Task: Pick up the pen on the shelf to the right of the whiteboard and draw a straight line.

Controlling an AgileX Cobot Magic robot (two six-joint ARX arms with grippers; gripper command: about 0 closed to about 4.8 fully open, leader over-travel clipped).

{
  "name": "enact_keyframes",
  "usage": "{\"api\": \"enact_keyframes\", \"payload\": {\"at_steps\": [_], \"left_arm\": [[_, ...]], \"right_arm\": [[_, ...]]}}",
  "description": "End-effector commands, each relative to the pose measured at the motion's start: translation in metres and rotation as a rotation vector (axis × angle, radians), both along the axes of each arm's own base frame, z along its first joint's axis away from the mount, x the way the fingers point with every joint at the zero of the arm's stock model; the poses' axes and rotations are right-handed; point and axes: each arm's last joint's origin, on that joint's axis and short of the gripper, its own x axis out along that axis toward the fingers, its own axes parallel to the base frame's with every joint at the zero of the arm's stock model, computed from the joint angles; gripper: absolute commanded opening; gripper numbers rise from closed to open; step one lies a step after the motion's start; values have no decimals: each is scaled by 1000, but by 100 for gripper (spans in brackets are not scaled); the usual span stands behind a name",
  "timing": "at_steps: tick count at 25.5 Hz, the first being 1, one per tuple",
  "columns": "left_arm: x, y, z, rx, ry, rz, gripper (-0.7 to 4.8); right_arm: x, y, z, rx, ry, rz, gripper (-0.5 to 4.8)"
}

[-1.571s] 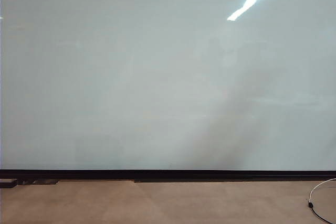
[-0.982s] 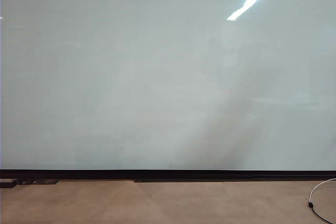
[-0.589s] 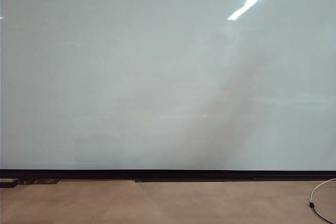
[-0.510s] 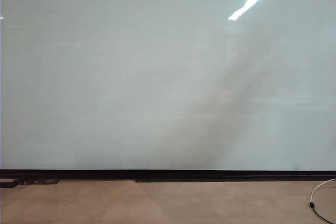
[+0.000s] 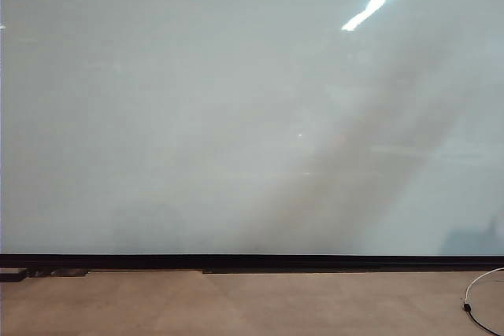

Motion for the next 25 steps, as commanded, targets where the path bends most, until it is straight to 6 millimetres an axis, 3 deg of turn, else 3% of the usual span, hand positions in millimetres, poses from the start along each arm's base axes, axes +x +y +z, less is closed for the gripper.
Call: {"api": "enact_keyframes", "payload": {"at_steps": [1,5,11,16,23,25], "left_arm": [[0,0,2,3,-15,-4,-5],[0,0,2,-1,-14,-7,-5],[0,0,-1,-2,16,-7,-5],[0,0,-1,-6,22,-8,-5],[0,-2,-1,-7,22,-56,-5],[-1,-4,-1,-31,25,-129,-5]], "right_arm": [[10,-22,10,54,-111,47,229],[26,-31,5,37,-102,125,258],[56,-52,-24,124,-9,150,277],[75,-63,-42,204,-25,200,338],[103,-62,-78,224,12,227,339],[112,-60,-93,167,27,189,381]]}}
